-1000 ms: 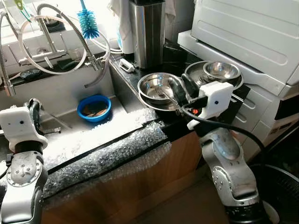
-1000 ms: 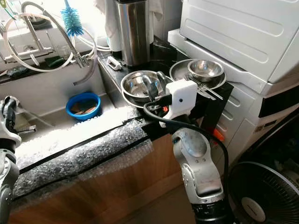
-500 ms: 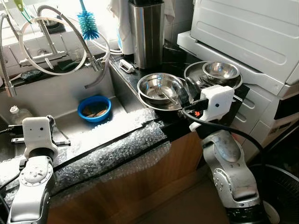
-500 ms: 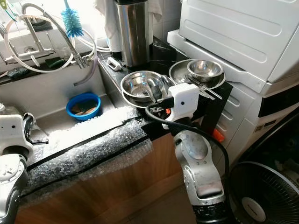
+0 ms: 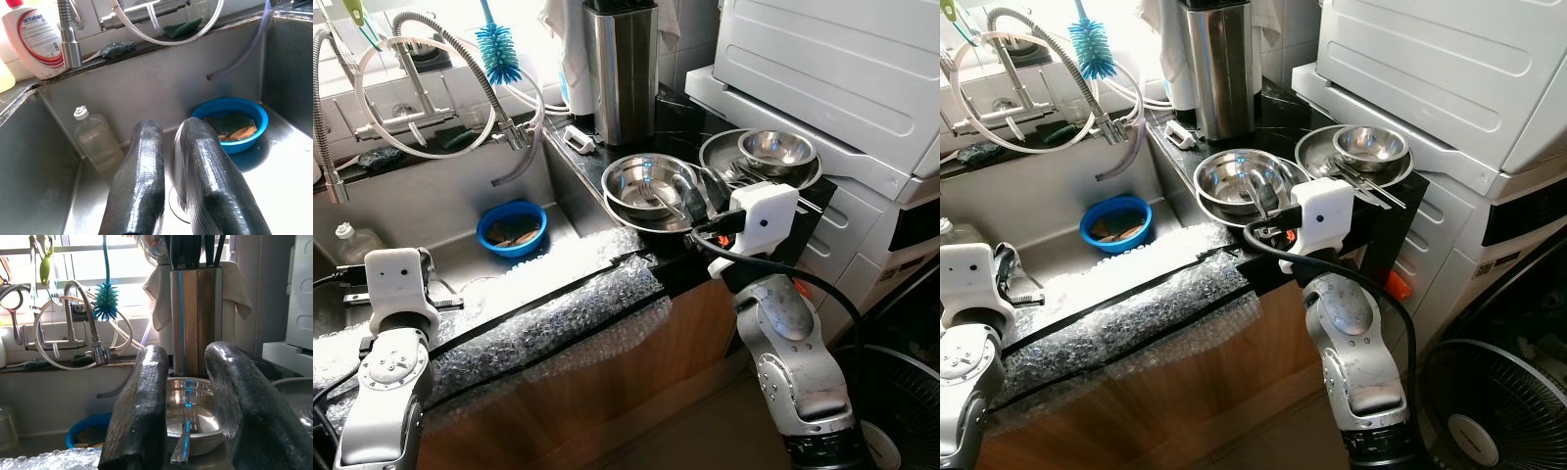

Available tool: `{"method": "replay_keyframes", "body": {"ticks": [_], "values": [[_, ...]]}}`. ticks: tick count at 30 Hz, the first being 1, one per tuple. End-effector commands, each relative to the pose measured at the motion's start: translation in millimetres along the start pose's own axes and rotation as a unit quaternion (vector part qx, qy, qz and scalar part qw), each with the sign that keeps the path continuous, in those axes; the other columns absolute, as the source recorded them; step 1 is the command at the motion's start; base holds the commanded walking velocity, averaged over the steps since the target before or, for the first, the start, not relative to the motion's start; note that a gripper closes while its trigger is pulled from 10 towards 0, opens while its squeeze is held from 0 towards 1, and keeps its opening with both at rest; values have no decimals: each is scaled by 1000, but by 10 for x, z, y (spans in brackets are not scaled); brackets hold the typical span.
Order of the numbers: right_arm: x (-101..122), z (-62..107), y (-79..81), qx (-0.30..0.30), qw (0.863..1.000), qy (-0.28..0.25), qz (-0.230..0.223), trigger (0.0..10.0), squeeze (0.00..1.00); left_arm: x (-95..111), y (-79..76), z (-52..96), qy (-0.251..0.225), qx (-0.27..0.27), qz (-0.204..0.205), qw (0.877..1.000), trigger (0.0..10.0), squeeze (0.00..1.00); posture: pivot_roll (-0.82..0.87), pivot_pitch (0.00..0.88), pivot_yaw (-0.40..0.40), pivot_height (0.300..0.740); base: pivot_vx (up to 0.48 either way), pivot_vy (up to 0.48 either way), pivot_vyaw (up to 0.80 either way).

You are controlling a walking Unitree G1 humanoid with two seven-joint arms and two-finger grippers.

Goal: Kitchen organization

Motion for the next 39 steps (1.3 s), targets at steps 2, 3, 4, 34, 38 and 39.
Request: {"method": "replay_keyframes", "body": {"ticks": [2,3,4,34,38,39], "values": [[13,-22,22,4,1000,-4,-1,10000,0,-83,15,4,20,6,-5,1000,10000,1000,-114,0,71,740,0,0,0],[11,-23,23,5,1000,-3,-1,10000,0,-79,16,4,19,7,-1,1000,10000,1000,-114,0,71,740,0,0,0],[11,-26,24,6,1000,-3,0,10000,0,-63,20,0,16,9,4,1000,10000,1000,-115,0,70,740,0,0,0],[-127,59,205,27,999,20,32,10000,0,548,-35,100,-131,10,102,986,10000,0,-125,7,68,740,0,0,0],[-218,-8,194,26,998,41,43,10000,0,524,-67,106,-127,5,99,987,10000,0,-123,12,68,740,0,0,0],[-213,-25,206,28,998,40,41,10000,0,515,-65,106,-125,5,99,987,10000,0,-123,12,68,740,0,0,0]]}}
Point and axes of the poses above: a point about 5 cm out from each wrist's last joint towards the gripper, its own z axis pointing back from the gripper into the wrist, its own x axis along the axis of the wrist's last joint, y = z × x, the point moved 6 cm from there along -z, pointing out of the wrist towards the gripper
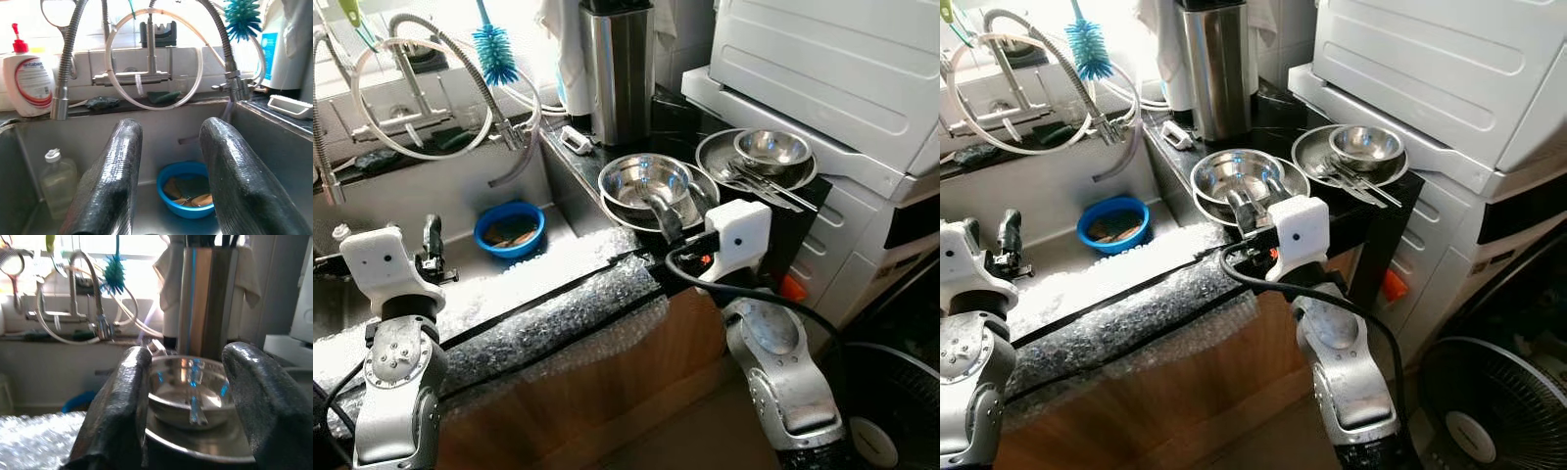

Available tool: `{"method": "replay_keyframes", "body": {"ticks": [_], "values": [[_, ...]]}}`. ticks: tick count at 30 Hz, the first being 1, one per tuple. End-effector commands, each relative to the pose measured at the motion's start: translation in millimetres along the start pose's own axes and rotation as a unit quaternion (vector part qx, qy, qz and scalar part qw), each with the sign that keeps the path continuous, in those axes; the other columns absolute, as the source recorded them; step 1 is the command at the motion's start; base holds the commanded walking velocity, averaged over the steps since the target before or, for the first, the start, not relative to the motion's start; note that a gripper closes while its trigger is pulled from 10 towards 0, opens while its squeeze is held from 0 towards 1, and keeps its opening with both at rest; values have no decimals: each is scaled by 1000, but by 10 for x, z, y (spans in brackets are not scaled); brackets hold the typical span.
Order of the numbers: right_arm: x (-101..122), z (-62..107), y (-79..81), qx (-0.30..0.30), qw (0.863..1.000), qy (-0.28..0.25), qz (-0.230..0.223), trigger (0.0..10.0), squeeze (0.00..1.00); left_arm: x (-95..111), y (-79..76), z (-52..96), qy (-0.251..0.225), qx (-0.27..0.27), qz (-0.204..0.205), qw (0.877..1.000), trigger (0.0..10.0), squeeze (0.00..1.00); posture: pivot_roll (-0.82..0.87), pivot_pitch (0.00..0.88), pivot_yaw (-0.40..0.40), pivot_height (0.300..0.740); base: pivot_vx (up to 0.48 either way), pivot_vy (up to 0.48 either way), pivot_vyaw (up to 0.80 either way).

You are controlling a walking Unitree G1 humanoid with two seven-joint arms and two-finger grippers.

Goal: Kitchen organization

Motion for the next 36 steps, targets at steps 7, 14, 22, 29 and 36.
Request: {"method": "replay_keyframes", "body": {"ticks": [7,14,22,29,36], "values": [[29,-110,70,8,1000,1,3,10000,0,38,7,21,-8,-2,-7,1000,10000,0,-120,11,66,740,0,0,0],[-148,-132,22,-4,999,43,6,10000,0,22,-13,15,-5,-5,-9,1000,10000,0,-120,8,64,740,0,0,0],[-207,-158,-30,-16,998,60,4,10000,0,7,-25,22,-2,-6,-10,1000,10000,0,-119,6,62,740,0,0,0],[-295,-153,-63,-25,996,81,10,10000,0,-7,-28,27,0,-7,-13,1000,10000,0,-119,6,61,740,0,0,0],[-289,-181,-43,-16,997,79,10,78,0,-5,-24,24,-1,-5,-15,1000,10000,0,-118,7,60,740,0,0,0]]}}
Point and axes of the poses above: a point about 5 cm out from each wrist's last joint towards the gripper, its own z axis pointing back from the gripper into the wrist, its own x axis along the axis of the wrist's last joint, y = z × x, the point moved 6 cm from there along -z, pointing out of the wrist towards the gripper
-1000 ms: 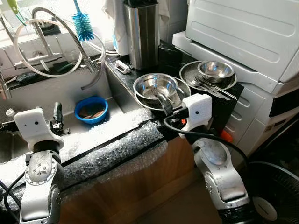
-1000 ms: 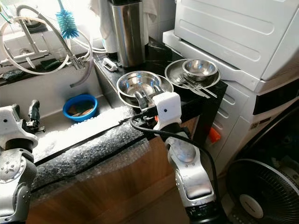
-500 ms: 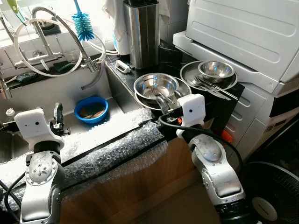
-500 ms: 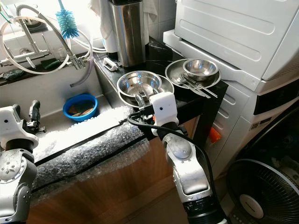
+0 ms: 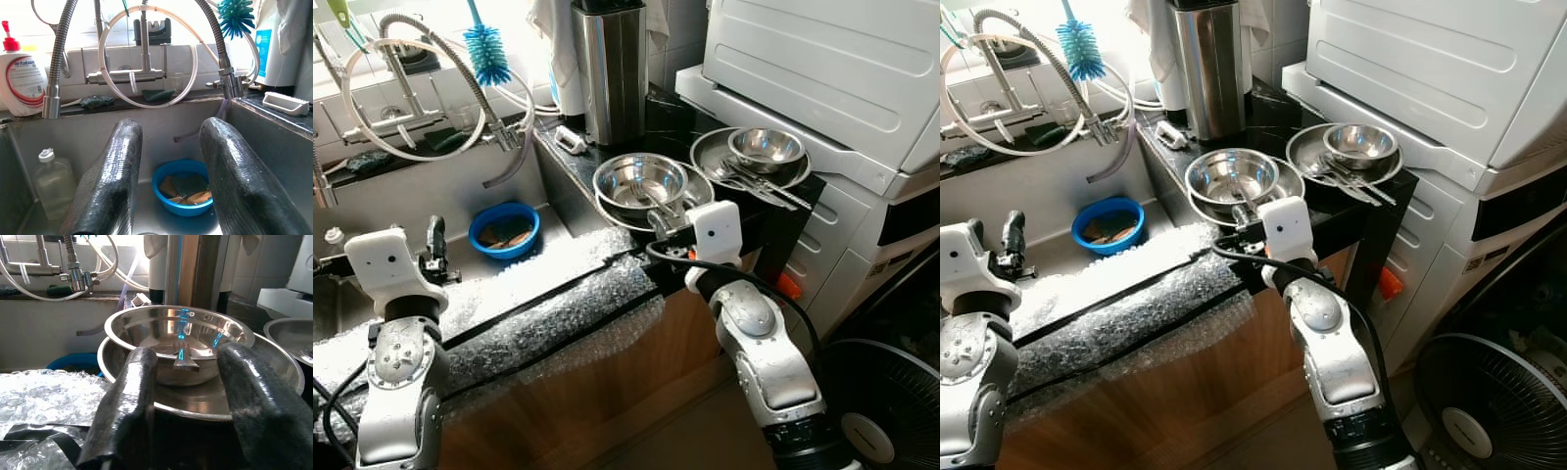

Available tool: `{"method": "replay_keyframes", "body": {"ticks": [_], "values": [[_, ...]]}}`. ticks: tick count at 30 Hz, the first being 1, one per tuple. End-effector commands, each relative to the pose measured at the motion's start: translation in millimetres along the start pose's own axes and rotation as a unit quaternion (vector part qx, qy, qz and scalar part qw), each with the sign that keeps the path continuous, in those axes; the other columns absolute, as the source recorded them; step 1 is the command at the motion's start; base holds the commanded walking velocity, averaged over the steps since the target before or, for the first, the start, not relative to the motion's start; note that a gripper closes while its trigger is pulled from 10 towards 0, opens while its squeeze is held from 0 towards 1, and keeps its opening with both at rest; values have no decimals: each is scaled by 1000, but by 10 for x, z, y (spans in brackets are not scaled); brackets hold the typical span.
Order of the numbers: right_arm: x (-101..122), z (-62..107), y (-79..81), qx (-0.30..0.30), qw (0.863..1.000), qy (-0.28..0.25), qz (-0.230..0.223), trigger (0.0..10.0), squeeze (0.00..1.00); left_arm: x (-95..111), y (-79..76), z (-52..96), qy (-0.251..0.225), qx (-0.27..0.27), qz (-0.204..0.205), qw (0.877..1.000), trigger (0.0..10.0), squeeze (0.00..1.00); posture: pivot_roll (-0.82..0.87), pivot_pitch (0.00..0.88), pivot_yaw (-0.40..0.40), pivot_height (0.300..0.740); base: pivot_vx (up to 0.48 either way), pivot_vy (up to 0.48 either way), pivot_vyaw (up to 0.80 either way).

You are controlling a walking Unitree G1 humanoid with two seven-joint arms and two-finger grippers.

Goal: Kitchen organization

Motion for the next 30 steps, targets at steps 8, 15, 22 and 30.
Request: {"method": "replay_keyframes", "body": {"ticks": [8,15,22,30], "values": [[72,-47,10,3,1000,-9,3,196,0,-1,-15,22,-1,-5,-14,1000,10000,0,-118,7,60,740,0,0,0],[61,-49,-5,1,1000,-7,5,39,0,-20,-34,27,3,-8,-13,1000,10000,0,-120,8,60,740,0,0,0],[63,-52,-9,2,1000,-7,6,118,0,-27,-40,28,4,-8,-14,1000,10000,0,-120,8,60,740,0,0,0],[108,-64,-27,-5,1000,-17,6,0,0,-27,-46,21,4,-9,-15,1000,10000,0,-119,5,60,740,0,0,0]]}}
Point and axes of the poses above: a point about 5 cm out from each wrist's last joint towards the gripper, its own z axis pointing back from the gripper into the wrist, its own x axis along the axis of the wrist's last joint, y = z × x, the point moved 6 cm from there along -z, pointing out of the wrist towards the gripper
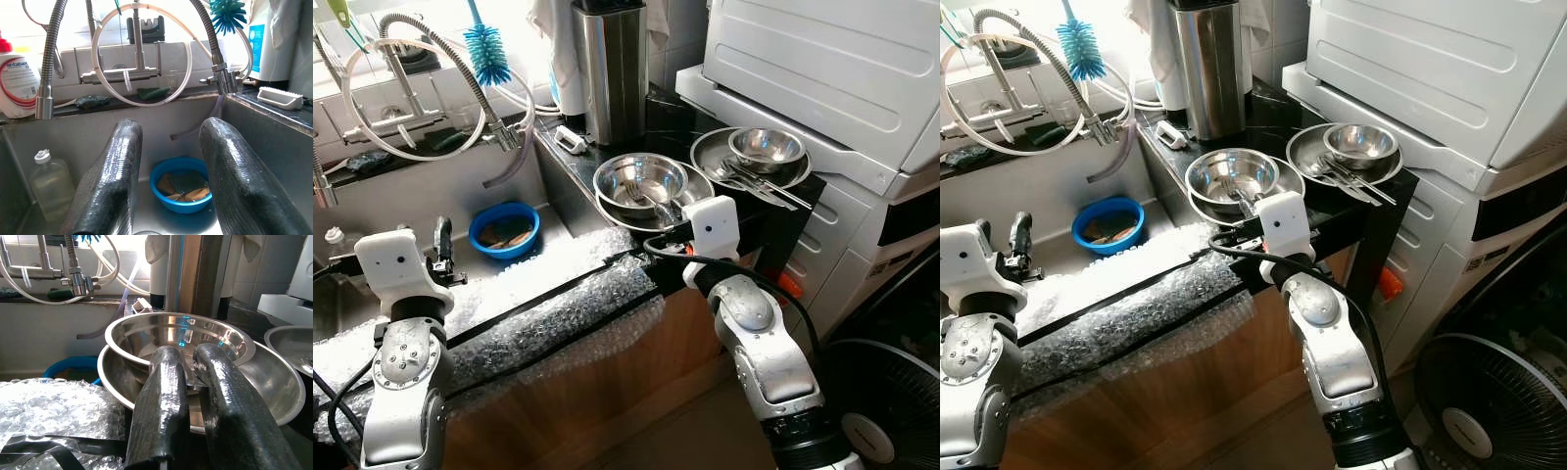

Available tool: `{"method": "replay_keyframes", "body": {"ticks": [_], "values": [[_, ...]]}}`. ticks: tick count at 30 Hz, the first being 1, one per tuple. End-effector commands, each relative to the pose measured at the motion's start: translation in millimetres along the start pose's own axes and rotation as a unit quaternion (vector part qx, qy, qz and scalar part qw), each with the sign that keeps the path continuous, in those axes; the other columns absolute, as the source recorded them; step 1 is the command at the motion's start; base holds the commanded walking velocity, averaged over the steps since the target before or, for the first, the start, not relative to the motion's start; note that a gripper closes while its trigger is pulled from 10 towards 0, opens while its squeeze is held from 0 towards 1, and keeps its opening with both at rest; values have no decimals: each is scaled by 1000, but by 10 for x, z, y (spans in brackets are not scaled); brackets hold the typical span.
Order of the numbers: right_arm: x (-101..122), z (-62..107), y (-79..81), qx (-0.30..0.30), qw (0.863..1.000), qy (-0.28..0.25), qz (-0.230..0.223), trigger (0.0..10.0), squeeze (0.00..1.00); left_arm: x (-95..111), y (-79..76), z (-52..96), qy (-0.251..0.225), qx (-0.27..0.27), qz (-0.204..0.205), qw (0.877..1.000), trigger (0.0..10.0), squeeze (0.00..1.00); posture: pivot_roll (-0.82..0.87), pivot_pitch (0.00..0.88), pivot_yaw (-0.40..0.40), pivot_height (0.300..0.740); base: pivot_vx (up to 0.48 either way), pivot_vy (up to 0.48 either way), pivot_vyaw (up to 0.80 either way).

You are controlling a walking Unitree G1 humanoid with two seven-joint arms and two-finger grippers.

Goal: Kitchen organization

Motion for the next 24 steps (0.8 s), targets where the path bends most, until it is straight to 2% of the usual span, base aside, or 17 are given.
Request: {"method": "replay_keyframes", "body": {"ticks": [1,9,10,11,12,16,19,20,21,22,24], "values": [[65,-29,-27,-7,1000,-12,3,0,0,-7,14,8,1,2,-5,1000,10000,0,-119,5,60,740,0,0,0],[295,-37,-92,-26,998,-63,8,0,0,20,16,-3,-4,3,-4,1000,10000,0,-119,5,60,740,0,0,0],[340,-34,-86,-24,997,-73,7,863,0,30,15,-4,-5,3,-4,1000,10000,0,-119,5,60,740,0,0,0],[370,-32,-81,-23,997,-80,6,863,0,36,15,-5,-7,3,-4,1000,10000,0,-119,5,60,740,0,0,0],[443,-25,-88,-25,995,-94,13,10000,0,55,13,-7,-10,3,-4,1000,10000,0,-119,5,60,740,0,0,0],[666,35,-87,-26,989,-142,25,10000,0,91,13,-6,-15,2,-7,1000,10000,0,-121,0,61,740,0,0,0],[896,108,-83,-20,981,-190,-15,10000,0,182,-14,-23,-25,-7,10,1000,10000,0,-126,0,62,740,0,0,0],[896,108,-83,-20,981,-190,-15,10000,0,182,-14,-23,-25,-7,10,1000,10000,0,-126,0,62,740,0,0,0],[898,103,-69,-11,981,-191,-35,10000,0,187,-28,-31,-24,-12,21,999,10000,0,-127,0,63,740,0,0,0],[859,86,-146,-13,974,-185,-129,10000,0,191,-63,-48,-16,-19,93,995,10000,0,-126,0,64,740,0,0,0],[820,77,-185,-11,965,-179,-190,10000,0,202,-84,-51,-13,-24,145,989,10000,0,-124,0,62,740,0,0,0]]}}
Point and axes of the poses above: a point about 5 cm out from each wrist's last joint towards the gripper, its own z axis pointing back from the gripper into the wrist, its own x axis along the axis of the wrist's last joint, y = z × x, the point moved 6 cm from there along -z, pointing out of the wrist towards the gripper
